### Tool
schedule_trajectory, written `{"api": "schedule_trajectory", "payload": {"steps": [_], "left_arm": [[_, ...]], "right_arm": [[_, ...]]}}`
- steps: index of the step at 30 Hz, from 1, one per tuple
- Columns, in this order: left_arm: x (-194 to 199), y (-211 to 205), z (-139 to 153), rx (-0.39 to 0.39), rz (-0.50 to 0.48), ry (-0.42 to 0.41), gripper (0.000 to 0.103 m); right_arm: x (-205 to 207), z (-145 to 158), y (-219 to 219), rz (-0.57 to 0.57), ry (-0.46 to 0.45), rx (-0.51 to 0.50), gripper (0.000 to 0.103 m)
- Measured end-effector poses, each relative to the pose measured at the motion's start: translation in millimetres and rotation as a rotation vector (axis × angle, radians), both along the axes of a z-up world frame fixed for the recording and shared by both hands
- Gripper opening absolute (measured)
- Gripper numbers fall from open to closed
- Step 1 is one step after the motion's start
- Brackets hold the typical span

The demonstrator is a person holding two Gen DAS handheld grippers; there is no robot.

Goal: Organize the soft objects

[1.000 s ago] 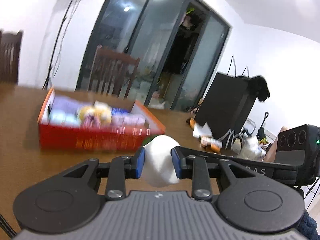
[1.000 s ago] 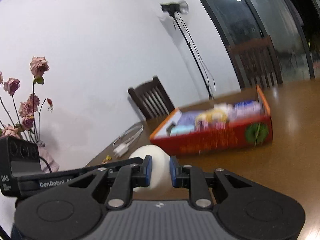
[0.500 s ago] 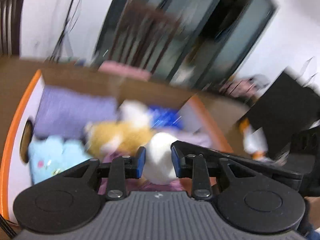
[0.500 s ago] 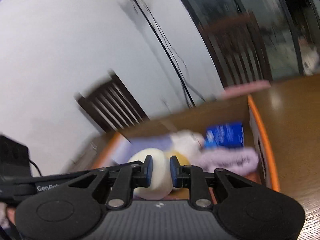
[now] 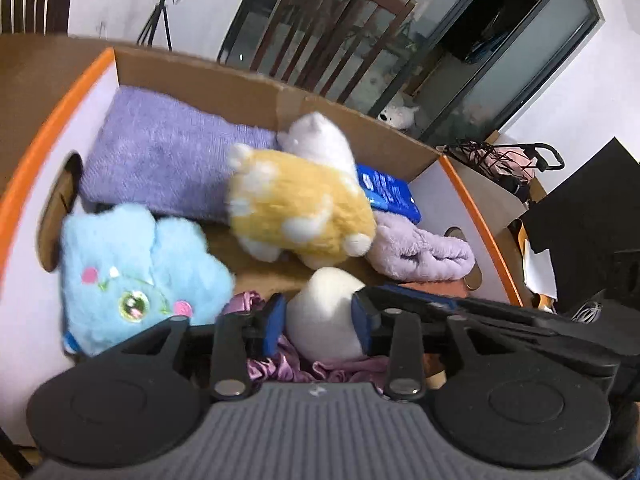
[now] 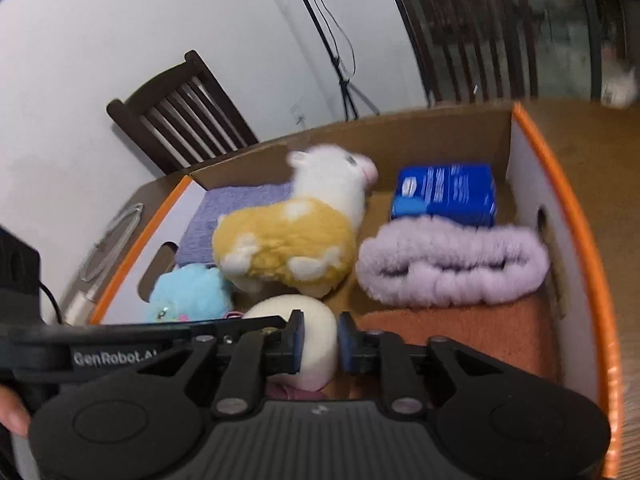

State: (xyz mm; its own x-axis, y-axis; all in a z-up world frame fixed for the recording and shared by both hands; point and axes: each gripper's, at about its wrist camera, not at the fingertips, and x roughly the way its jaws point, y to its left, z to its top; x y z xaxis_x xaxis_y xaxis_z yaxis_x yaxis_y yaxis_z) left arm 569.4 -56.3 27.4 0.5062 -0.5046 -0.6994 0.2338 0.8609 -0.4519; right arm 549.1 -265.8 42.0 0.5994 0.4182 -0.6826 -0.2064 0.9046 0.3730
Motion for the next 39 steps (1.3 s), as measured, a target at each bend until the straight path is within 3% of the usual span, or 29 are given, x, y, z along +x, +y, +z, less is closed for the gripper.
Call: {"api": "schedule_trajectory", "payload": {"steps": [1, 5, 10, 16, 18, 21, 24, 32, 39], "left_arm": [[-3.9, 1.9, 5.1, -0.001, 0.005, -0.019, 0.047], [-24.7, 9.6, 38.9, -0.002, -0.013, -0.09, 0.051], [-57.9, 16.3, 86.3, 0.062, -0.032, -0.182, 0.056], [-111.9, 33.1, 129.1, 0.187, 0.012, -0.304, 0.068], [-131.1, 38.7, 137.1, 0.219, 0.055, -0.36, 0.084], [-158.7, 41.8, 143.8, 0.25, 0.136, -0.472, 0.095], [-178.2, 41.1, 150.1, 0.29, 0.172, -0.542, 0.099], [-218.7, 40.3, 158.6, 0.293, 0.242, -0.641, 0.1], [-282.7, 36.6, 129.1, 0.333, 0.315, -0.747, 0.102]], "right_arm": [[-2.7, 6.0, 1.8, -0.003, -0.015, -0.019, 0.021], [-15.5, 32.4, -5.2, -0.027, -0.077, -0.024, 0.04], [-43.6, 81.3, -22.8, -0.057, -0.158, -0.071, 0.043], [-94.5, 125.1, -39.3, -0.08, -0.251, -0.136, 0.054], [-111.1, 134.5, -44.3, -0.095, -0.284, -0.138, 0.068], [-137.4, 144.6, -47.0, -0.141, -0.375, -0.148, 0.094], [-158.2, 148.9, -43.4, -0.168, -0.468, -0.195, 0.097], [-195.7, 154.6, -39.4, -0.193, -0.557, -0.212, 0.098], [-249.2, 134.7, -37.9, -0.209, -0.639, -0.195, 0.1]]}}
